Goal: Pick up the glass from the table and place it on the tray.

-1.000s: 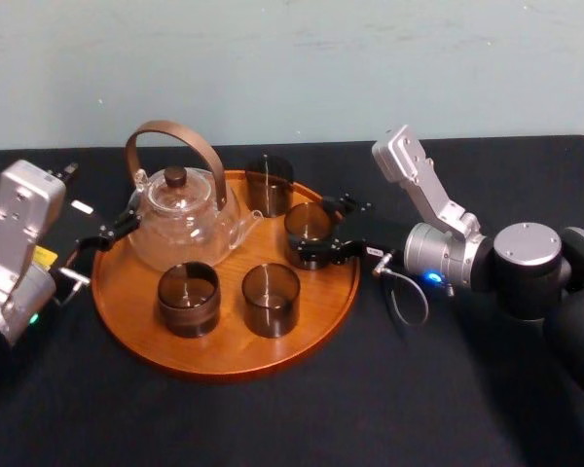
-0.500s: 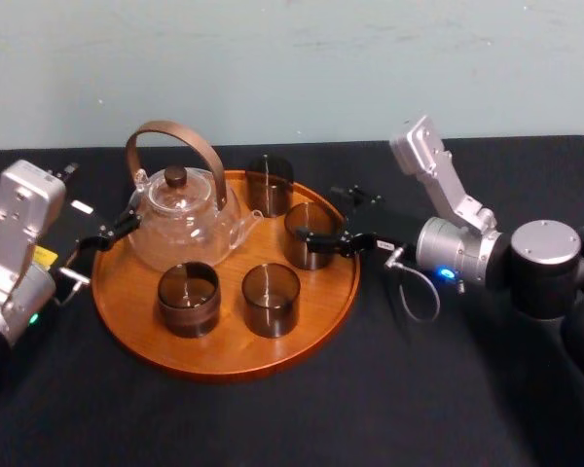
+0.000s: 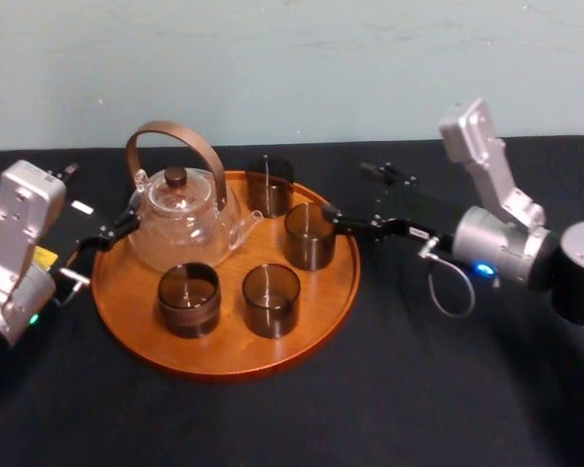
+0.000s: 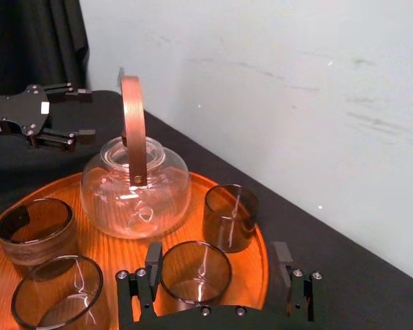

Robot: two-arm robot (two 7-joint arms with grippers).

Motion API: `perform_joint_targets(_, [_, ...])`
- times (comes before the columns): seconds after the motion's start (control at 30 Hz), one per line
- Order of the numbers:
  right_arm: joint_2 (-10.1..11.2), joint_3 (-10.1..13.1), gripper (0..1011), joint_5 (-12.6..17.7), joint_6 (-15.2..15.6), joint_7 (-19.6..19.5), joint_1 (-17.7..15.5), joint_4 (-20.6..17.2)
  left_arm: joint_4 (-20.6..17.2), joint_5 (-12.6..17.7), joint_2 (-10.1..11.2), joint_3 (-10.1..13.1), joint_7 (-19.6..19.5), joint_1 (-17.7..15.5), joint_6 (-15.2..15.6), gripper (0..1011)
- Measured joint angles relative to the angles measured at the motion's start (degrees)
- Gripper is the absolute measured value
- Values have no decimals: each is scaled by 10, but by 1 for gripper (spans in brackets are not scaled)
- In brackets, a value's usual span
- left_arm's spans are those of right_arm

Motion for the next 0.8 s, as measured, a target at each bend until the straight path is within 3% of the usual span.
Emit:
perform_joint_targets(0.4, [52,54,1003,34,-25,-23,-70,-64,0,0,0,0,0,0,0,1001])
perform_joint_targets(0.8, [70,96,1002,52,-39,-38,-102,-60,0,0,0,0,0,0,0,1001])
